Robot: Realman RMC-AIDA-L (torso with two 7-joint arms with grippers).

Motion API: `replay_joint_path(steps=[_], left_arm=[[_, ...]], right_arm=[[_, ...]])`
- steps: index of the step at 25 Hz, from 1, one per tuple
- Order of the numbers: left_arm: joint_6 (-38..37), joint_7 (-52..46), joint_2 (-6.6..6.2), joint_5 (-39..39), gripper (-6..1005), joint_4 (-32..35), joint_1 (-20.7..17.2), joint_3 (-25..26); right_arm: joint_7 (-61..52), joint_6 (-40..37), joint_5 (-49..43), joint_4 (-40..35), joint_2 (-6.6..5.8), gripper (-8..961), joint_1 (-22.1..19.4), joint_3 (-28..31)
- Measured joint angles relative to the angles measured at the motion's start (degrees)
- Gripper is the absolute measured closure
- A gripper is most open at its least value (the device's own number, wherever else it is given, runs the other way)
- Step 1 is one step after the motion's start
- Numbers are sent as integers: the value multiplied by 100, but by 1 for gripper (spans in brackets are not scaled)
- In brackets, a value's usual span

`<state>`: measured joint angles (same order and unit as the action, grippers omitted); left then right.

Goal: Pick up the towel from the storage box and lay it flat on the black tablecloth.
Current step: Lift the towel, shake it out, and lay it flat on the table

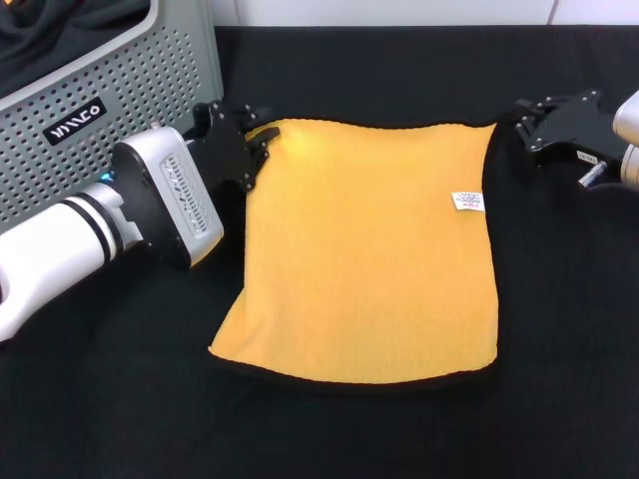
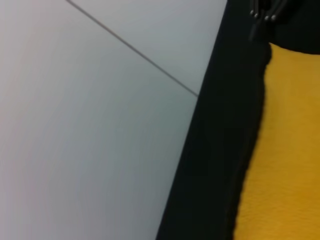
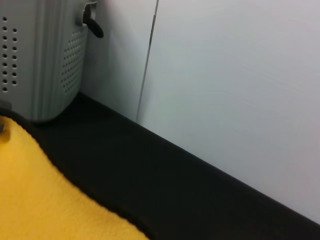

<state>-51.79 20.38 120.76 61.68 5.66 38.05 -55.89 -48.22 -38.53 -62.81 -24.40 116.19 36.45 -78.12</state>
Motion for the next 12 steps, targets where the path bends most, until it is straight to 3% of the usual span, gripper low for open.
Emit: replay_joint_path(steps=[4, 8, 12], left_arm=[[-22, 109, 0, -343, 828, 0, -6, -12], [-108, 330, 0, -630, 774, 3, -87, -18], [-393, 340, 0, -740, 584, 25, -235, 1]], right_arm=[[-12, 13, 3, -92, 0, 844, -38, 48], [29, 1, 84, -264, 0, 714, -137, 55], [55, -83, 171, -705, 0, 606, -457, 40]])
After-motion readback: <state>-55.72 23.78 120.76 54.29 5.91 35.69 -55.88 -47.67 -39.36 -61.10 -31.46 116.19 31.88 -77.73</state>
